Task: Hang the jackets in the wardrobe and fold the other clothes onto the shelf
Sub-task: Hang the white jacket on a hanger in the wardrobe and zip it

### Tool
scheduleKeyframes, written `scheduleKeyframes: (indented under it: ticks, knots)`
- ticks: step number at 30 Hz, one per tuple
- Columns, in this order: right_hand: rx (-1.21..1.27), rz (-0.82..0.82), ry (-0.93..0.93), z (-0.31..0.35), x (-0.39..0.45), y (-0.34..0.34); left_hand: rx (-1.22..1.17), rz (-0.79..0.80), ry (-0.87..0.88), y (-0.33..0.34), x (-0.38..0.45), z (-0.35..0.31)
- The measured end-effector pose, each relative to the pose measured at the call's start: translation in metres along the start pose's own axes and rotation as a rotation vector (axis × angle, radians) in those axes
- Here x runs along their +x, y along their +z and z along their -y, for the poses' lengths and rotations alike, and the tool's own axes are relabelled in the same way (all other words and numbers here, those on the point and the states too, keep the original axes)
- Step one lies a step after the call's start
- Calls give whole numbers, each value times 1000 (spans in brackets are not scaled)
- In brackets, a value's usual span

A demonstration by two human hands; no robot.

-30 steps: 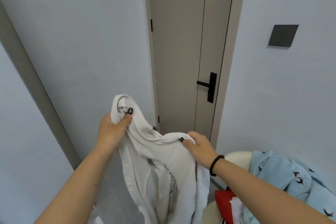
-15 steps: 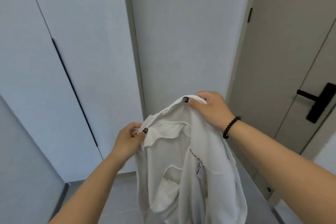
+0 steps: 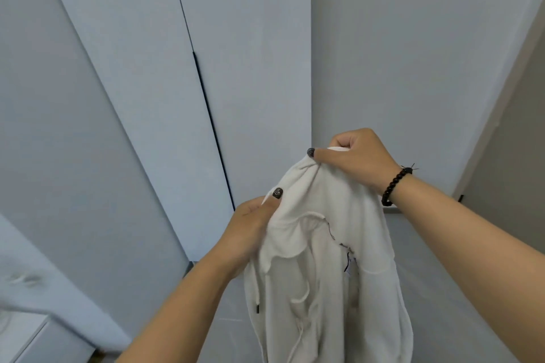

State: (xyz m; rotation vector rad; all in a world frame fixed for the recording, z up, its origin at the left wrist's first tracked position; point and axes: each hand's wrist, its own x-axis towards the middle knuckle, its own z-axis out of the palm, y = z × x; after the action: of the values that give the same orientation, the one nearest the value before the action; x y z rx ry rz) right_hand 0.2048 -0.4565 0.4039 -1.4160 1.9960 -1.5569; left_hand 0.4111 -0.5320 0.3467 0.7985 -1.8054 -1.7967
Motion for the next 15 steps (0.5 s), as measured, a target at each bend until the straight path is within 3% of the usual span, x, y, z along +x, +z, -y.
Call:
scheduleKeyframes:
  ticks: [3,8,12,15]
  knots:
    - [-44,-4,33,-5,19,20,76,8,110,-39,3,-16]
    - [-77,26,89,-18,42,60,682,284,347,-100,0,-33]
    - [-122,78,76,-16,67,100,1348,147,407,-134,11,-31]
    - [-143,78,70,-18,76,118,1517,-31,462,-141,19,-27]
